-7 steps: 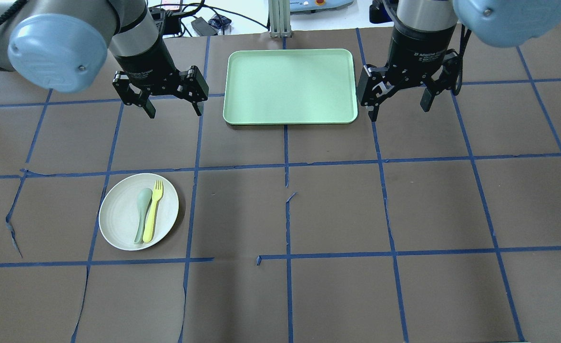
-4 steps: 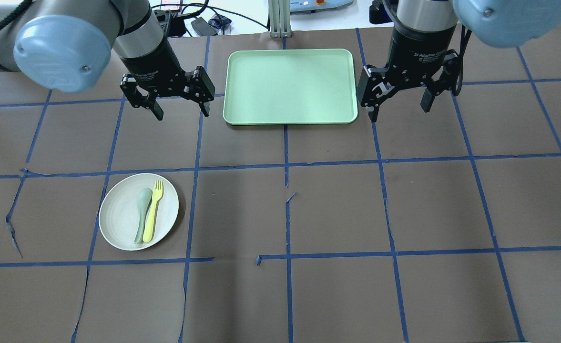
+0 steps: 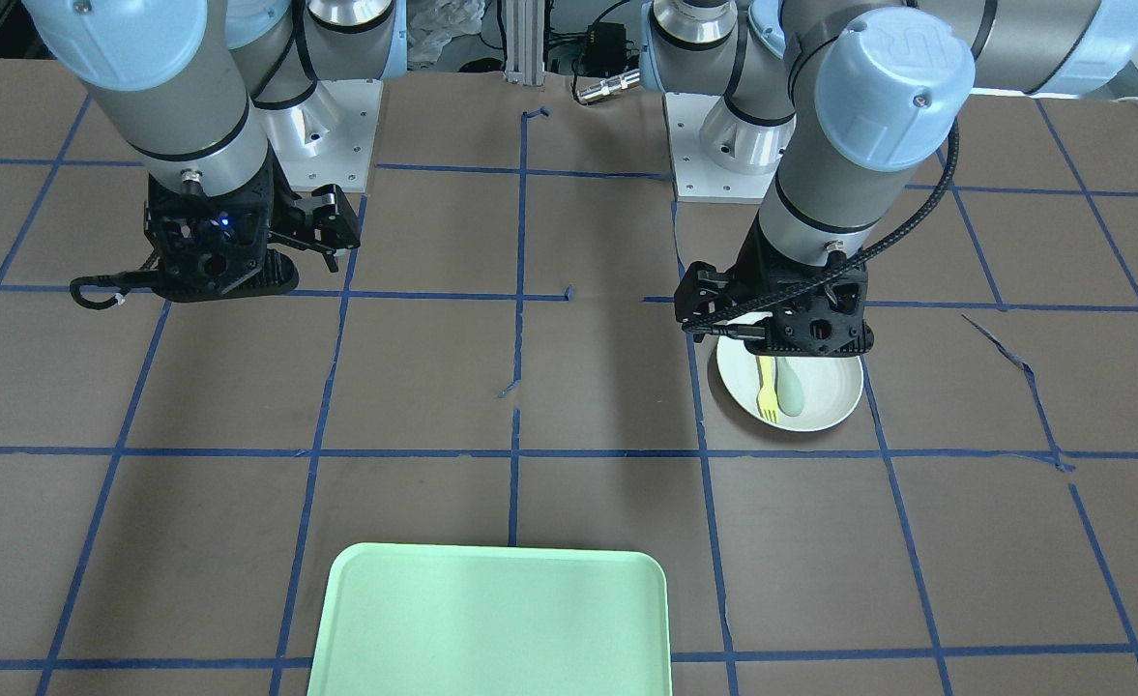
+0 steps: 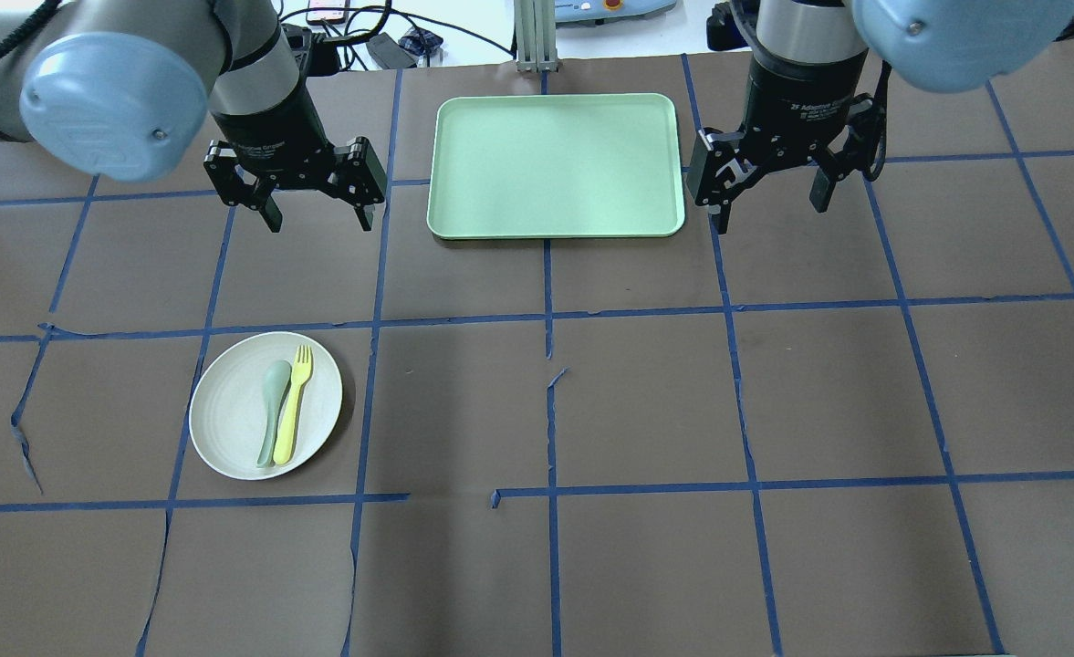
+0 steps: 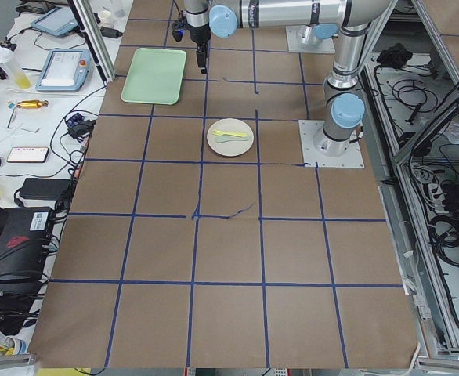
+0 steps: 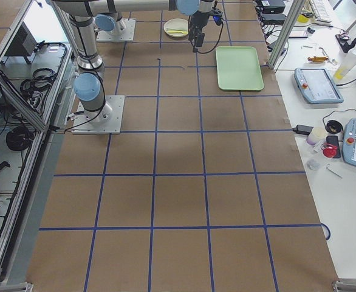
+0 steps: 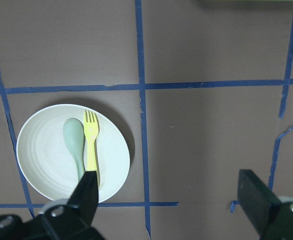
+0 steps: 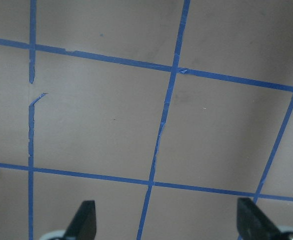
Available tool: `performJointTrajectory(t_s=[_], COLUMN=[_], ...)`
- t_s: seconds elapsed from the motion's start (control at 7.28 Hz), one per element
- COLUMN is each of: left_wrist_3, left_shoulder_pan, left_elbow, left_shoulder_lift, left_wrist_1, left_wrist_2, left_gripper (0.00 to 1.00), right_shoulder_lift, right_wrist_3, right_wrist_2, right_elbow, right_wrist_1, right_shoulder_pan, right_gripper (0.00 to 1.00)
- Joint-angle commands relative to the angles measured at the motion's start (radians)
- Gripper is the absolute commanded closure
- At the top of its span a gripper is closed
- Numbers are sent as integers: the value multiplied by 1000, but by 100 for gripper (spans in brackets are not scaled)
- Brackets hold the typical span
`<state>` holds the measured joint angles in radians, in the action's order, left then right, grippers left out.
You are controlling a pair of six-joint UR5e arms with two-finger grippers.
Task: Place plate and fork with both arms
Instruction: 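Move the left gripper down to the rim of the white plate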
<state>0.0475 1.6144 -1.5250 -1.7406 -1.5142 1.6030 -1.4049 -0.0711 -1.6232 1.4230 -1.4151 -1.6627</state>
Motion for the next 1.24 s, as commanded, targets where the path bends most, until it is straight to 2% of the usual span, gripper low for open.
performJointTrajectory(t_s=[0.0,0.27,0.55,0.69,0.96,1.1], left_wrist_3=[-9,-223,-309,-371,-377,-385], left_shoulder_pan=[-147,-369,-512,-524,-524,-521], left_elbow=[-23,-114,-234,-303,-442,-478], left_shoulder_lift=[13,6,-5,-5,-2,-16], left_wrist_1=[0,25,144,207,255,276], left_wrist_2=[6,8,5,2,6,0], left_gripper=[0,0,0,0,1,3], right_shoulder_lift=[30,40,41,43,52,50], right_wrist_3=[2,5,16,58,59,57], right_wrist_2=[5,14,22,23,20,20], right_elbow=[1,1,2,2,20,39], right_wrist_1=[-36,-41,-41,-41,-39,-39], right_shoulder_pan=[0,0,0,0,0,0], right_gripper=[0,0,0,0,0,0])
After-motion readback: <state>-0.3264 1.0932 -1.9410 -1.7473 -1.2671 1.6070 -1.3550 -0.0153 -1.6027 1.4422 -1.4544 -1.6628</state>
